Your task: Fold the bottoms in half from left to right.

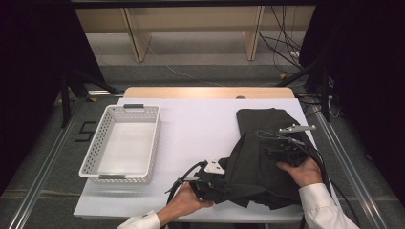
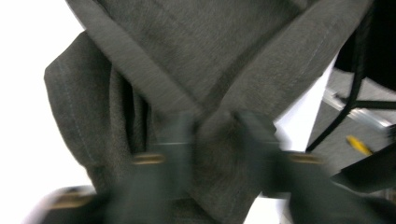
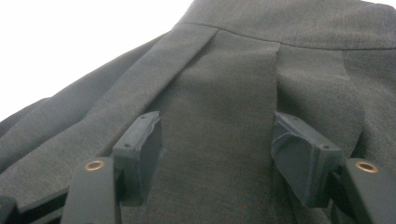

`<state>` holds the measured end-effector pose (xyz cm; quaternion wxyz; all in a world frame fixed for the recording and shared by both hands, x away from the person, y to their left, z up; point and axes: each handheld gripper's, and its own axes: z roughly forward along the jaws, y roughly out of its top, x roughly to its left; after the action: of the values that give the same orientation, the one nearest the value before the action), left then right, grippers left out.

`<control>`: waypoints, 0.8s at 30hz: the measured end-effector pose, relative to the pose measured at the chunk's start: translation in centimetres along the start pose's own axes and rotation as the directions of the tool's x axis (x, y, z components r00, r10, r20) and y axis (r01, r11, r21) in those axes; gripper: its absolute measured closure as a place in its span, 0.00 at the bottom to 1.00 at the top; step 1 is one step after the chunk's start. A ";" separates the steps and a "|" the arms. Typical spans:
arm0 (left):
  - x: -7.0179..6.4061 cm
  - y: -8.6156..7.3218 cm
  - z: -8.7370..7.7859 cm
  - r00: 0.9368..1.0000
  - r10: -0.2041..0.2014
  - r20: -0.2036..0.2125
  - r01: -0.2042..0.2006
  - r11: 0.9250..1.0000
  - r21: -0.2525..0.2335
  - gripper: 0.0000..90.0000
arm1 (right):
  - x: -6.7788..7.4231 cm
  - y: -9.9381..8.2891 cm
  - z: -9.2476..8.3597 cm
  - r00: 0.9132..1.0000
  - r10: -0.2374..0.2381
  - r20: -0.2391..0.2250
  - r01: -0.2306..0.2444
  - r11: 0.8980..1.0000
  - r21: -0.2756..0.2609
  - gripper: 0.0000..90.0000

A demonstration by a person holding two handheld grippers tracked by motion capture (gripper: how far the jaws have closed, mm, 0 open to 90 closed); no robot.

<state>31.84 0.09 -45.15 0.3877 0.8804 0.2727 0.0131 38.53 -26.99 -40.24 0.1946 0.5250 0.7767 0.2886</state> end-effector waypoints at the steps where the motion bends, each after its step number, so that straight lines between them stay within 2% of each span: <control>1: -0.4 -0.2 -0.1 1.000 0.027 -0.009 -0.027 1.000 0.007 0.91 | 0.0 0.0 0.0 1.000 0.003 -0.002 -0.003 1.000 0.000 0.39; 2: -0.7 -0.4 -0.3 0.998 0.052 -0.021 -0.051 0.999 0.012 0.95 | -0.1 -0.1 0.1 1.000 0.003 -0.004 -0.003 1.000 0.000 0.39; 5: -0.8 -0.9 -0.9 0.998 0.059 -0.020 -0.059 0.998 0.010 0.98 | -0.3 -0.1 0.0 1.000 0.008 -0.003 -0.008 1.000 0.001 0.39; 7: 0.1 -1.9 -1.1 1.000 0.001 -0.006 -0.001 1.000 0.011 0.98 | -0.4 -0.1 0.0 1.000 0.008 0.001 -0.008 1.000 0.001 0.39; 8: 0.3 -2.2 -1.2 1.000 -0.001 -0.008 0.002 1.000 0.021 0.98 | -0.4 -0.1 -0.1 1.000 0.010 0.002 -0.010 1.000 0.002 0.39; 9: 0.5 -2.3 -1.3 1.000 -0.005 -0.004 0.005 0.999 0.039 0.95 | -0.4 -0.1 -0.2 1.000 0.011 0.004 -0.011 1.000 -0.001 0.39; 10: 0.8 -2.2 -1.5 1.000 -0.012 -0.012 0.012 0.999 0.039 0.84 | -0.5 -0.1 -0.4 1.000 0.010 0.005 -0.010 1.000 -0.004 0.39; 11: 1.0 -2.0 -1.8 0.999 -0.026 -0.025 0.026 0.999 0.027 0.69 | -0.5 -0.2 -0.6 1.000 0.012 0.008 -0.012 1.000 -0.008 0.39; 12: 1.4 -1.6 -2.2 0.999 -0.043 -0.032 0.044 0.999 0.013 0.60 | -0.7 -0.2 -0.8 1.000 0.011 0.013 -0.011 1.000 -0.013 0.38; 13: 1.9 -1.2 -2.6 0.998 -0.061 -0.033 0.061 0.998 -0.009 0.56 | -1.0 -0.3 -1.0 1.000 0.018 0.018 -0.018 1.000 -0.017 0.38; 15: 2.8 -0.2 -3.3 0.995 -0.095 -0.044 0.092 0.994 -0.051 0.53 | -1.8 -0.6 -1.4 0.999 0.036 0.026 -0.036 0.999 -0.025 0.37; 18: 3.8 1.0 -3.0 0.986 -0.156 -0.055 0.153 0.986 -0.065 0.47 | -3.2 -1.1 -1.9 0.997 0.058 0.056 -0.056 0.998 -0.029 0.34; 20: 4.0 1.5 -2.2 0.980 -0.198 -0.033 0.196 0.979 -0.056 0.43 | -4.1 -1.4 -2.3 0.995 0.077 0.070 -0.075 0.997 -0.032 0.33; 24: 3.7 2.4 0.1 0.972 -0.232 -0.027 0.232 0.973 -0.013 0.36 | -5.5 -1.8 -2.7 0.990 0.107 0.090 -0.104 0.994 -0.038 0.33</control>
<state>36.12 0.52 -44.32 0.3869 0.8404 0.3790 -0.0186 37.65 -33.26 -39.41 0.2234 0.5749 0.7329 0.2870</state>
